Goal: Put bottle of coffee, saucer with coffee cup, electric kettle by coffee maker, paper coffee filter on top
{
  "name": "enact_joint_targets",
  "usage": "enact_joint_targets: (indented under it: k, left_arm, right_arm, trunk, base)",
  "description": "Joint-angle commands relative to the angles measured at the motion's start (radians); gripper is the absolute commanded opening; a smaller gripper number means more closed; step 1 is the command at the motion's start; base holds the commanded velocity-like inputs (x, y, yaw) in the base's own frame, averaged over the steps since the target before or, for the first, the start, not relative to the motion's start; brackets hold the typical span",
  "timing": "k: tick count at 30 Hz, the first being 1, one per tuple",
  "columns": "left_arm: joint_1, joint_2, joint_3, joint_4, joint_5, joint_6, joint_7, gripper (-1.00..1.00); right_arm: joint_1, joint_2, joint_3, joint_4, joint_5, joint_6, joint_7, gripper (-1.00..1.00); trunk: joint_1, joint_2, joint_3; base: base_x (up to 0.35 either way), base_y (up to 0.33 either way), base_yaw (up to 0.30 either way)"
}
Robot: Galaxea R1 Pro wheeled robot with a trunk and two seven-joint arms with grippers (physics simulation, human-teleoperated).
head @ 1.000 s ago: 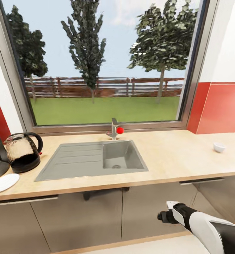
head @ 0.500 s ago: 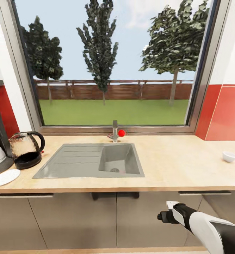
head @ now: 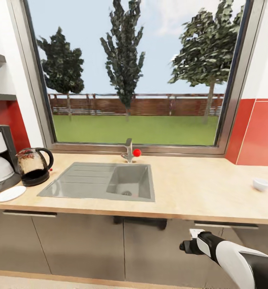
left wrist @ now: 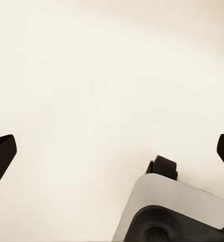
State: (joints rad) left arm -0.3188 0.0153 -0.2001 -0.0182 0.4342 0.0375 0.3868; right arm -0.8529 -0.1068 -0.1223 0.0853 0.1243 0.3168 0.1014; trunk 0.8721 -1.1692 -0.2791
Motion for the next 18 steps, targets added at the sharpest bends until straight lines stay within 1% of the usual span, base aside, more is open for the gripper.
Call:
enact_joint_targets:
  k: [1, 12, 16, 18]
  left_arm:
    - [0.000, -0.002, -0.009, -0.002, 0.008, 0.004, 0.004, 1.00]
    - [0.000, -0.008, -0.009, -0.002, 0.006, 0.004, 0.004, 1.00]
    - [0.000, -0.008, -0.009, -0.002, 0.007, 0.004, 0.004, 1.00]
    - [0.000, -0.008, -0.009, -0.002, 0.007, 0.004, 0.004, 1.00]
  right_arm:
    - [-0.001, -0.001, -0.008, 0.001, 0.011, 0.002, 0.003, 1.00]
    - [-0.001, -0.001, -0.008, 0.002, 0.010, 0.002, 0.004, 1.00]
    - [-0.001, -0.001, -0.008, 0.002, 0.010, 0.002, 0.004, 1.00]
    - [-0.001, -0.001, -0.008, 0.002, 0.010, 0.002, 0.004, 1.00]
  trunk:
    - [0.000, -0.001, -0.001]
    - [0.000, -0.001, 0.000]
    - [0.000, -0.001, 0.001]
    - [0.000, -0.001, 0.002]
  base:
    - [-0.216, -0.249, 0.008]
    - [-0.259, -0.214, -0.003]
    - [-0.258, -0.212, -0.187]
    - [-0.163, -0.259, -0.231]
